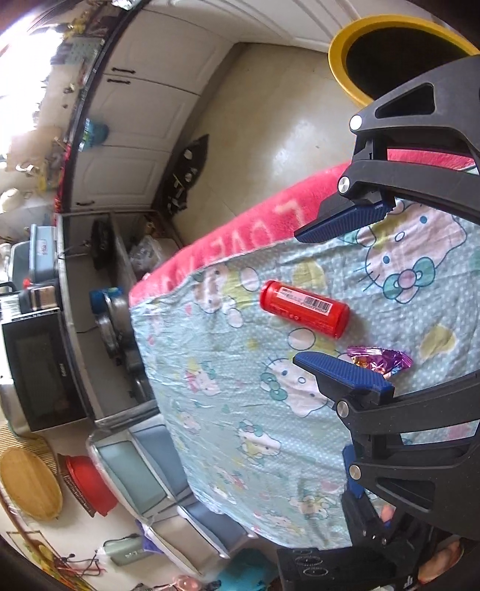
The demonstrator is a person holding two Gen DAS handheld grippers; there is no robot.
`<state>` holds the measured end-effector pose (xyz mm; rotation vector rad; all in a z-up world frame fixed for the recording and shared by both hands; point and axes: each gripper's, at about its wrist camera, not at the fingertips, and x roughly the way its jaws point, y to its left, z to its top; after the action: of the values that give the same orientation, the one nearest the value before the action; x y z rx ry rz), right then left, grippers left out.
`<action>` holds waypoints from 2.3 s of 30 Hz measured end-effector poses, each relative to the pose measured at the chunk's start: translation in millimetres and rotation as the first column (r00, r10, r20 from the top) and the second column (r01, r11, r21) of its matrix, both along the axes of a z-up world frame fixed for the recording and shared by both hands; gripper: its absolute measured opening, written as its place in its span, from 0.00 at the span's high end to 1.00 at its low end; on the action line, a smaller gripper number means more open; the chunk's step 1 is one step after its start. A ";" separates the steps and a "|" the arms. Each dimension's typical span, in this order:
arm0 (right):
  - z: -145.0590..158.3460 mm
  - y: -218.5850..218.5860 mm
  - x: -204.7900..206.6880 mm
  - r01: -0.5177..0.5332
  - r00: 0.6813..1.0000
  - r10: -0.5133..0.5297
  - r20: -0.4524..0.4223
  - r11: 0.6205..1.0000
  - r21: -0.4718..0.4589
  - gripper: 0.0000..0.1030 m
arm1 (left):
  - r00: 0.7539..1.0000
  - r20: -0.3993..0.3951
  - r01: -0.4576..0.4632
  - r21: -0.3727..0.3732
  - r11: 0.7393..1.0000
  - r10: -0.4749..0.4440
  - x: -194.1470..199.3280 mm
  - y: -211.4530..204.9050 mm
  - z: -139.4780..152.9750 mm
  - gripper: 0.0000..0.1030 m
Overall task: Collect trash
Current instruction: 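Grasp the purple wrapper with the left tool while the right tool grasps the red container, then carry the purple wrapper and red container over the bin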
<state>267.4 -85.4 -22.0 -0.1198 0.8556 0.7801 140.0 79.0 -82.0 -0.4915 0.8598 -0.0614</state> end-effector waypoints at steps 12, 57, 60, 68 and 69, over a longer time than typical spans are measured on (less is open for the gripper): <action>-45.5 28.5 33.9 -0.096 0.978 0.095 -0.186 0.995 0.007 0.55 | 0.996 -0.076 -0.042 -0.091 0.995 0.035 28.1 -4.4 -26.4 0.55; -9.6 -49.7 -49.9 0.059 0.995 -0.052 -0.088 0.995 0.083 0.73 | 0.996 0.066 0.058 0.112 0.992 -0.065 7.0 -19.3 32.5 0.87; -0.2 -65.2 -54.7 0.088 0.994 -0.081 -0.069 0.991 0.096 0.73 | 0.991 0.095 0.083 0.115 0.990 -0.094 12.0 -30.2 44.2 0.87; 25.5 -109.9 -56.6 0.168 0.986 -0.169 -0.006 0.977 0.127 0.73 | 0.975 0.148 0.150 0.127 0.981 -0.168 30.2 -65.1 67.4 0.87; 28.6 -116.5 -56.2 0.183 0.983 -0.185 0.003 0.974 0.132 0.73 | 0.972 0.154 0.159 0.128 0.979 -0.178 33.3 -70.1 69.9 0.87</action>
<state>211.2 -201.9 6.5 0.0692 0.7866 0.6580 173.3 8.9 -12.1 -0.2994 0.7364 -0.2054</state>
